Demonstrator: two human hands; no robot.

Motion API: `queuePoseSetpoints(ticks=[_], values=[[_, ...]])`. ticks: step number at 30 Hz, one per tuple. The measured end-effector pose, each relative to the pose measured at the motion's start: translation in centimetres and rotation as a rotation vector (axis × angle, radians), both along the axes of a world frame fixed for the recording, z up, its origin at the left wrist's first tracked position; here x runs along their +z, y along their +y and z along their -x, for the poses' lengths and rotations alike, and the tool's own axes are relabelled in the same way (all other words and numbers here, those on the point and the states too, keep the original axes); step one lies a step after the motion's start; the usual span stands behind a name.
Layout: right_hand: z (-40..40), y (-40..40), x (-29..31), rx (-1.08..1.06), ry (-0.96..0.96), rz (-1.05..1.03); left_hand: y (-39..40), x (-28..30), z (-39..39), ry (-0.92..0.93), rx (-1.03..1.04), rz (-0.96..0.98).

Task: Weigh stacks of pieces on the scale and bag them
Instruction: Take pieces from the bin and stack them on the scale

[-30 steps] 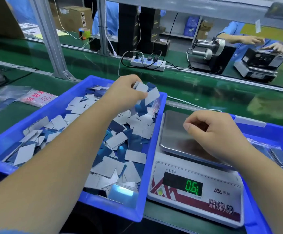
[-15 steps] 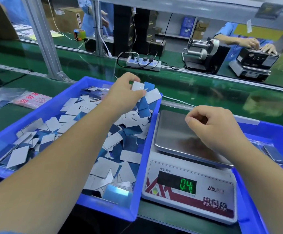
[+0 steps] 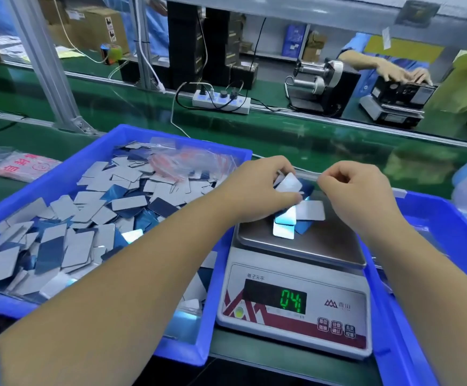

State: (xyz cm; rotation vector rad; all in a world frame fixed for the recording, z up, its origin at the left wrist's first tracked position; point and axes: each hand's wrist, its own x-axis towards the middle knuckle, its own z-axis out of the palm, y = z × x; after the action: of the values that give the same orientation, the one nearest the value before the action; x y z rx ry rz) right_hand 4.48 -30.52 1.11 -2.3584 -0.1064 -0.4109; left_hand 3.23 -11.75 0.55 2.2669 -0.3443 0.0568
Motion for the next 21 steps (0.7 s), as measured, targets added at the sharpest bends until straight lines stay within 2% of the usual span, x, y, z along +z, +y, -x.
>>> queuePoseSetpoints(ticks=[6,9,13,17,21], values=[[0.1,-0.1,0.1,0.016,0.010,-0.015,0.5,-1.1,0.0,-0.133,-0.015,-0.270],[0.3,0.2,0.1,0.041,0.025,-0.002,0.7,-1.8,-0.1,-0.098,-0.020,-0.285],[0.6,0.5,0.1,0.080,0.036,0.036,1.2,-1.7,0.0,-0.137,-0.003,-0.060],[1.0,0.7,0.2,0.122,0.071,0.077,2.0,-1.1,0.1,-0.236,0.169,0.239],[1.1,1.0,0.2,0.135,0.078,0.104,2.3,-1.0,0.1,-0.203,0.252,0.317]])
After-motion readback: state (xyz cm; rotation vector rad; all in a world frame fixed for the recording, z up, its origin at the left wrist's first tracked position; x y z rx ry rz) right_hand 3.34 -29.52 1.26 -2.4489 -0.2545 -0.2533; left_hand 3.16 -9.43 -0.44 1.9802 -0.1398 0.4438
